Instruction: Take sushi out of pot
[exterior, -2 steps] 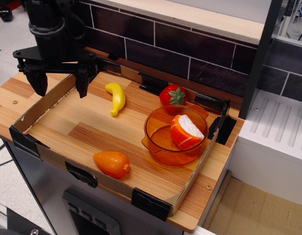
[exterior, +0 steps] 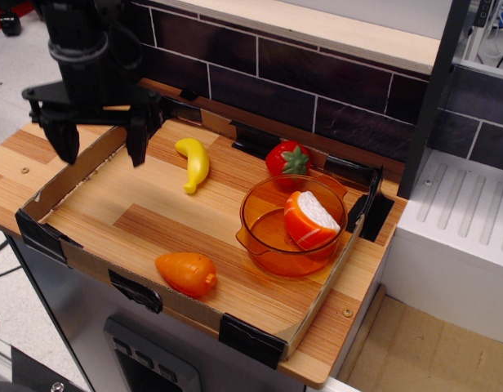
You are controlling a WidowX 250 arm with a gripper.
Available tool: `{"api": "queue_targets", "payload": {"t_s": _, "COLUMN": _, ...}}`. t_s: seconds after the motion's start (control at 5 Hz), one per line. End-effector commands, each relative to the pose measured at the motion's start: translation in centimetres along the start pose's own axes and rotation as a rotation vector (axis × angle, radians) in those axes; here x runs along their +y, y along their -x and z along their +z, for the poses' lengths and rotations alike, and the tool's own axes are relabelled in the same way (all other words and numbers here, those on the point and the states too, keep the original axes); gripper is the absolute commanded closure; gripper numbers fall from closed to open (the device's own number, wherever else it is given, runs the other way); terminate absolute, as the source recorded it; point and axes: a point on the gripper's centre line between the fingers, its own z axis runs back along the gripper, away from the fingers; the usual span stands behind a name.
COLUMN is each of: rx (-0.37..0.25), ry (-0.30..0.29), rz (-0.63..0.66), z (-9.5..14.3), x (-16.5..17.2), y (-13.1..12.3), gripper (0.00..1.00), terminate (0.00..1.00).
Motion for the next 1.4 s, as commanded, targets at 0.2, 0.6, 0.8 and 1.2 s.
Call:
{"api": "queue_targets", "payload": {"t_s": 0.2, "rx": 0.073, "ry": 0.066, "rz": 0.089, "z": 5.9, "x": -4.6, "y": 2.2, "gripper": 0.00, "terminate": 0.00}}
{"api": "queue_targets", "payload": {"t_s": 0.6, "rx": 0.159, "ry": 0.144, "rz": 0.205, "z": 6.9, "x": -10.2, "y": 5.3, "gripper": 0.00, "terminate": 0.00}}
{"api": "queue_targets", "payload": {"t_s": 0.8, "rx": 0.139, "ry": 0.215, "rz": 0.258, "z": 7.1, "x": -13.2, "y": 6.5, "gripper": 0.00, "terminate": 0.00}}
{"api": "queue_targets", "payload": {"t_s": 1.2, "rx": 0.037, "ry": 0.227, "rz": 0.341, "z": 5.2, "x": -15.4, "y": 6.0, "gripper": 0.00, "terminate": 0.00}}
